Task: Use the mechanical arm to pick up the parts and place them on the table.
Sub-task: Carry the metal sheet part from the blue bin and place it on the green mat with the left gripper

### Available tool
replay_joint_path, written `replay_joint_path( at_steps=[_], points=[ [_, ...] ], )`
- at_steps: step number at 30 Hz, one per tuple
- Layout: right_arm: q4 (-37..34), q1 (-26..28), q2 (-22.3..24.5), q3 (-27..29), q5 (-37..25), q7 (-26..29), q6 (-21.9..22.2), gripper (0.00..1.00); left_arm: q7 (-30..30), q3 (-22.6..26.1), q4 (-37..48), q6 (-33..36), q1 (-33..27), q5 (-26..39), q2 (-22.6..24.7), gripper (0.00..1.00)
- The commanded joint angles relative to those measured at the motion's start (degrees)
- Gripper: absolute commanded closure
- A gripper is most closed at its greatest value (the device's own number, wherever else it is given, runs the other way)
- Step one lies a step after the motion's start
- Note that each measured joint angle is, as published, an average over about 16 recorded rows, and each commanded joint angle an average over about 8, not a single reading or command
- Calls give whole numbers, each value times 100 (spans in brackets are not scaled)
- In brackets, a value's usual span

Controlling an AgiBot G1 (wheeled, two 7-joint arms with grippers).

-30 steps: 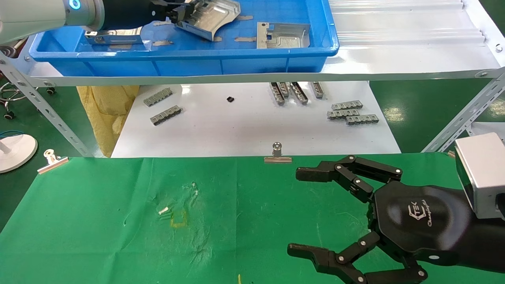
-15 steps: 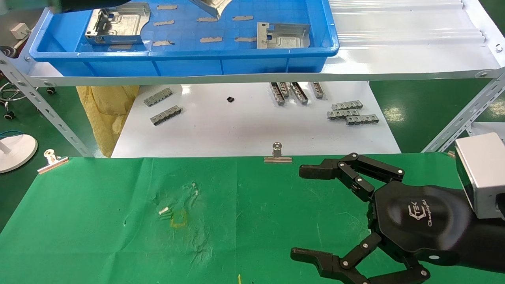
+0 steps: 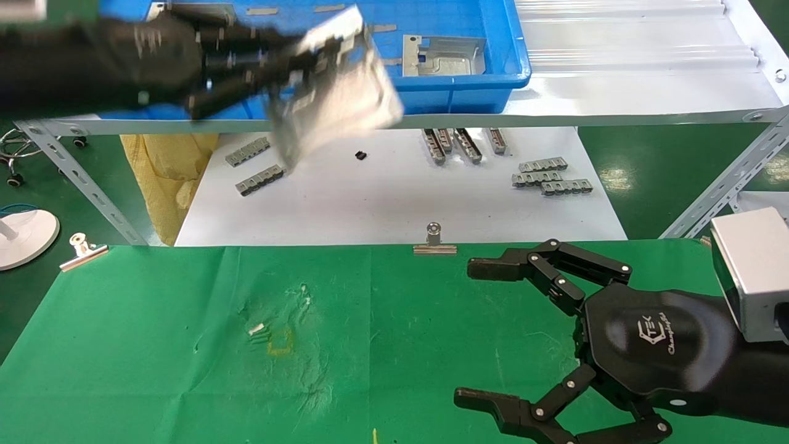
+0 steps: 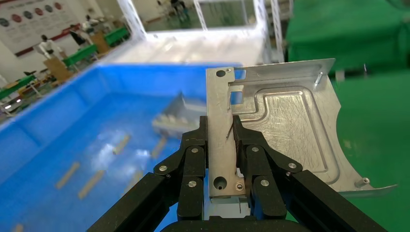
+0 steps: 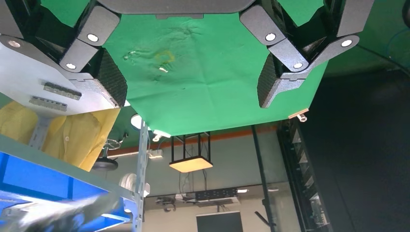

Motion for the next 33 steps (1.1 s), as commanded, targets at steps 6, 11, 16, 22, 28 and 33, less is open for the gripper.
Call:
replay_joint_path(
  at_steps=[6,11,16,22,28,33],
  points=[
    [0,0,0,0,0,0,0,0,658,391,-907,105,853,-250,-581,100],
    [0,0,0,-1,0,0,0,0,1016,756,-1275,53,1370,-432,-882,100],
    [0,0,0,-1,1,0,0,0,1591,1164,-1213,-29,1685,-183,-906,100],
    [0,0,0,-1,1,-1,0,0,2340,1462,-617,-134,1862,132,-655,100],
    [0,0,1,-1,1,-1,1,0,2846,1470,115,-342,1835,145,-430,100],
    [0,0,1,-2,1,-1,1,0,3159,1422,528,-575,1728,108,-283,58]
  ],
)
